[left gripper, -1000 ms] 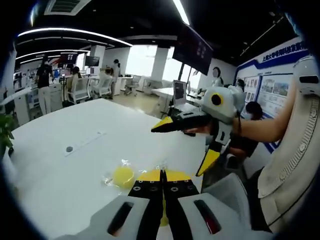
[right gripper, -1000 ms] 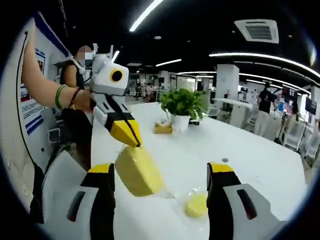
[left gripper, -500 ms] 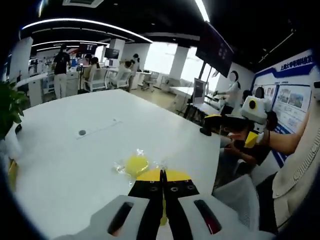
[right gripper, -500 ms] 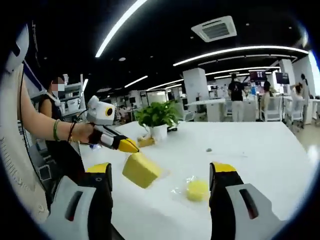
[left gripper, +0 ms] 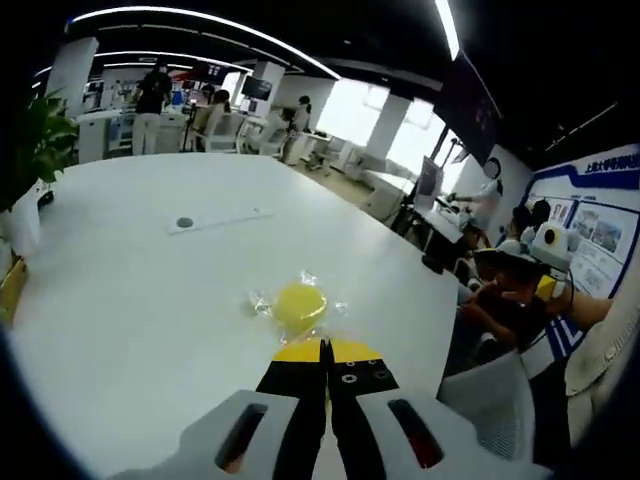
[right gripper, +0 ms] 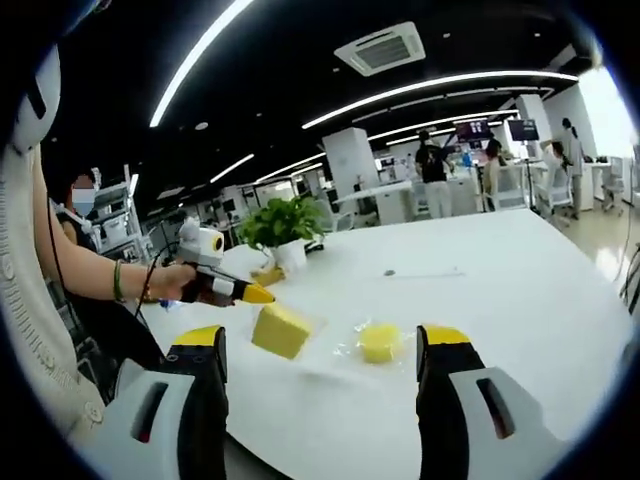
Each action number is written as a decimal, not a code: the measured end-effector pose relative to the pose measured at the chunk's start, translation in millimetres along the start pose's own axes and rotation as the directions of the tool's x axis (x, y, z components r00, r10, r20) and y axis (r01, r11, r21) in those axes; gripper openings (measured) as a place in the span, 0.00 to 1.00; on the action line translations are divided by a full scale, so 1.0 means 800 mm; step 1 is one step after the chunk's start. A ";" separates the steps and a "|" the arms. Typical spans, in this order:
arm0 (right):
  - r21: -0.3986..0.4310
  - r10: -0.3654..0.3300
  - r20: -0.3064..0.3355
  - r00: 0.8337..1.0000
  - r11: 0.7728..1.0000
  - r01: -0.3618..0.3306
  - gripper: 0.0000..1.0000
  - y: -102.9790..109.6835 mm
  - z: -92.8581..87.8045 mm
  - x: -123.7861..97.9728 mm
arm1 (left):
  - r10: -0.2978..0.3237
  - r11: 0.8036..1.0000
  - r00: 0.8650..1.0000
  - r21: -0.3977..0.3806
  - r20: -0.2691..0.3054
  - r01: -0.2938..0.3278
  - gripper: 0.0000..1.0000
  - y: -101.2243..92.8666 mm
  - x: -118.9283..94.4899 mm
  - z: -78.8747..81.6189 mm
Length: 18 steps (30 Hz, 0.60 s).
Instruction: Compare the silicone blocks by pressing each to a similar depth, holding the contact briefly, and releasing to observe deformation and rebound differences across the visible hardness samples.
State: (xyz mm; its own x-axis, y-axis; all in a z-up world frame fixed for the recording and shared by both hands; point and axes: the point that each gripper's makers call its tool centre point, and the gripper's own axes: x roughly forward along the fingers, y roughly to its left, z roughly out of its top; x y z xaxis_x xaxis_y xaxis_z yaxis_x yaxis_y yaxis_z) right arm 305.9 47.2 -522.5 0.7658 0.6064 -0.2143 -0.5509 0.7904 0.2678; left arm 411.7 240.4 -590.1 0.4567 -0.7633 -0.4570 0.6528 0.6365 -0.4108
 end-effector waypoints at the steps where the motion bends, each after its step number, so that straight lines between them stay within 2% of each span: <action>1: 0.000 -0.007 -0.008 1.000 1.000 0.007 0.72 -0.002 -0.002 -0.001 | -0.002 1.000 1.000 -0.013 -0.002 0.002 0.00 0.003 0.001 -0.002; 6: 0.007 -0.037 -0.032 0.999 0.999 0.037 0.71 -0.011 -0.007 -0.003 | 0.011 0.999 1.000 -0.038 -0.006 -0.011 0.00 0.026 0.006 -0.010; 7: 0.008 -0.041 -0.032 0.999 0.999 0.041 0.71 -0.011 -0.006 -0.003 | -0.005 0.997 1.000 -0.072 0.027 0.007 0.00 0.026 0.006 -0.003; 8: 0.006 -0.045 -0.034 0.998 0.999 0.045 0.71 -0.012 -0.006 -0.002 | 0.006 0.997 1.000 -0.077 0.020 -0.004 0.00 0.033 0.006 -0.003; 12: 0.003 -0.054 -0.064 0.997 0.999 0.054 0.70 -0.013 -0.013 0.000 | 0.103 0.995 0.993 -0.004 0.049 -0.103 0.00 0.074 0.004 0.009; 14: 0.006 -0.055 -0.072 0.996 0.998 0.055 0.70 -0.014 -0.015 0.001 | 0.122 0.992 0.992 0.020 0.045 -0.123 0.00 0.087 0.003 0.009; 16: 0.010 -0.061 -0.080 0.995 0.998 0.062 0.69 -0.016 -0.017 0.001 | 0.173 0.982 0.984 0.074 0.038 -0.176 0.00 0.110 0.003 0.006; 18: 0.013 -0.067 -0.092 0.994 0.998 0.069 0.69 -0.018 -0.020 0.002 | 0.185 0.980 0.982 0.070 0.035 -0.187 0.00 0.124 0.005 0.003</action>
State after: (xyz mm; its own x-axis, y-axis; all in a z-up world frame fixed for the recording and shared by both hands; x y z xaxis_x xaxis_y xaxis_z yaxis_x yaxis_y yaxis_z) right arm 309.7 37.9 -541.8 0.7673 0.5574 -0.3171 -0.4927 0.8289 0.2649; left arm 479.8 300.3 -631.0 0.5903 -0.6357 -0.4974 0.5966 0.7587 -0.2616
